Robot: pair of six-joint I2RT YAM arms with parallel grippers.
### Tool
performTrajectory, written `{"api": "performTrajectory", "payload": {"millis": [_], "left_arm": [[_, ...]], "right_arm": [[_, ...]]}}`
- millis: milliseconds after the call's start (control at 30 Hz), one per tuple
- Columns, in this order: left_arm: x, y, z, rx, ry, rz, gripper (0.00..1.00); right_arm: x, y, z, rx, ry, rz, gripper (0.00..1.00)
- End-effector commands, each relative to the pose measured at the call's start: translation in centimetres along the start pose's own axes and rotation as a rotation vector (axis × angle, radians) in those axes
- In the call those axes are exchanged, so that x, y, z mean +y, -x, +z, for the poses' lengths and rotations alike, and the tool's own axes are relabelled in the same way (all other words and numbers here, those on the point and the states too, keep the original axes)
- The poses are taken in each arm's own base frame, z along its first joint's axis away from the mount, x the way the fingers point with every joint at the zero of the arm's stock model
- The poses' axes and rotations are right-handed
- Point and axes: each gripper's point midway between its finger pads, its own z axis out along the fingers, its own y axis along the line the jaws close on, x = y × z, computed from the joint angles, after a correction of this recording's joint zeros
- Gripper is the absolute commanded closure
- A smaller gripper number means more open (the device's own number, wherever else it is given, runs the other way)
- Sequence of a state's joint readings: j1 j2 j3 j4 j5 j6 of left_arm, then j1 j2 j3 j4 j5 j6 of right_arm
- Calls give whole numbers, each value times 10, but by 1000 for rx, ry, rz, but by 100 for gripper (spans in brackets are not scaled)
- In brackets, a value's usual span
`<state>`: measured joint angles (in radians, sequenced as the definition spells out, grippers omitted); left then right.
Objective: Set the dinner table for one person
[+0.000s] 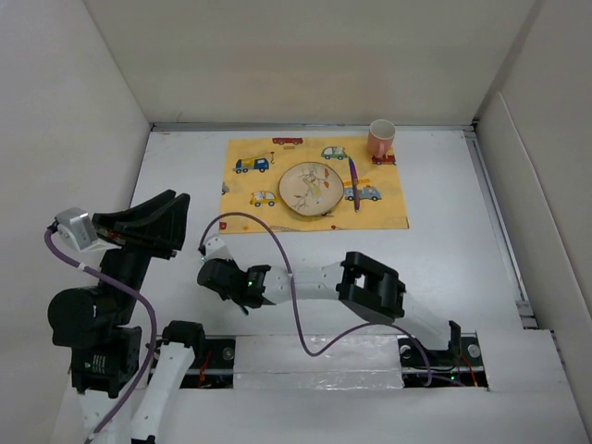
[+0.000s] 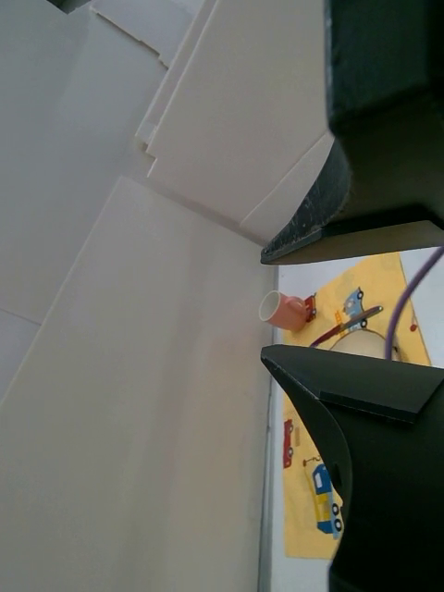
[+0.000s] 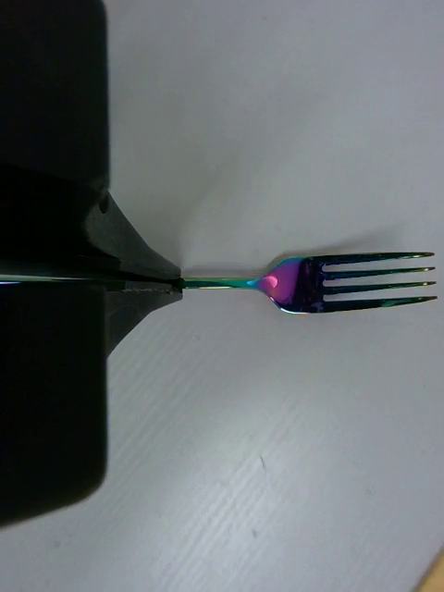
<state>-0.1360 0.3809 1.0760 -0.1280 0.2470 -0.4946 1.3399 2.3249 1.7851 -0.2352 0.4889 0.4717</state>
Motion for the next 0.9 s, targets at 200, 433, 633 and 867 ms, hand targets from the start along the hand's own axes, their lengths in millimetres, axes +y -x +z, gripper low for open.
{"api": "performTrajectory", "payload": {"millis": [200,433,633,867], "left_arm": [[27,-38,17,54,32,-21,63],[46,-79,25,154,49,-59,63],[57,-97,27,198,69,-64,63],[66,-114,30,240,84,-79,63]], "right_arm": [[-129,158,14,-216,-143,325,100],[-190,191,46,-247,-171,522,100],[-209,204,66,-251,-163,597,100],[-226,179,89,-204,-185,637,100]]}}
